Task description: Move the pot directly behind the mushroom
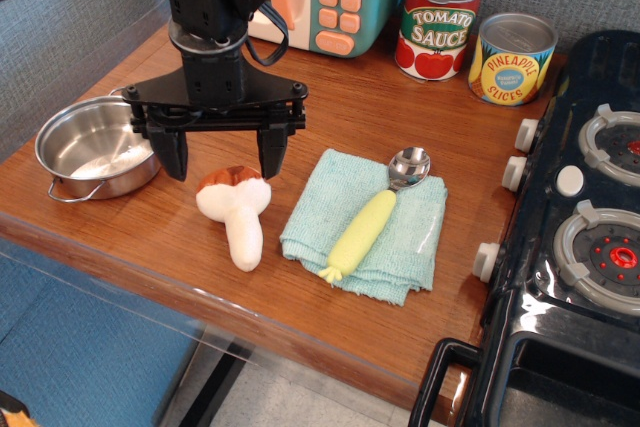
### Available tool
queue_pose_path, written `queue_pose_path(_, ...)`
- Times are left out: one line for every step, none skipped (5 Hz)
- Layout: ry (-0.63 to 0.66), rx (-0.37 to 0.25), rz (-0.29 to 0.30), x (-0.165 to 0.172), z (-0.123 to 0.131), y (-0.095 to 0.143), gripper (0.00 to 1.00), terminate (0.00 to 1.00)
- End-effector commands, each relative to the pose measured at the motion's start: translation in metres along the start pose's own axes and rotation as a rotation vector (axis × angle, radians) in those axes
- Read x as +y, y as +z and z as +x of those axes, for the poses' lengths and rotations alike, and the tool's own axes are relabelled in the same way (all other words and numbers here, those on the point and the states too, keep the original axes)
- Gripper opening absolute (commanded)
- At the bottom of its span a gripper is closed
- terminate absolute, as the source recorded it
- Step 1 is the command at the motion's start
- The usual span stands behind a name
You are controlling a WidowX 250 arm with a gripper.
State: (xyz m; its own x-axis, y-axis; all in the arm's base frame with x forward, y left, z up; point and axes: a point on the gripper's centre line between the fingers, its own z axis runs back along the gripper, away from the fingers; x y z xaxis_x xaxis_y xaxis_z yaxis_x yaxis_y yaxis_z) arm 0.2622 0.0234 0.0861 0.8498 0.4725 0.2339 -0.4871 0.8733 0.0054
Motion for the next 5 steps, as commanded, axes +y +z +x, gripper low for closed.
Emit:
queue_pose_path(0.000,0.000,0.000,0.000,0.000,0.000,1.00,0.00)
queue_pose_path(-0.049,-0.009,-0.019,0.015,0.012,0.004,1.00,0.00)
queue_pose_path(-0.017,-0.024,-0.069,0.033,0.037,0.008,1.00,0.00)
queue_pose_path(-0.010,-0.030,-0.071,0.051,0.067,0.003,1.00,0.00)
queue_pose_path(0.005,-0.006,-0.044,0.062,0.079,-0.013,1.00,0.00)
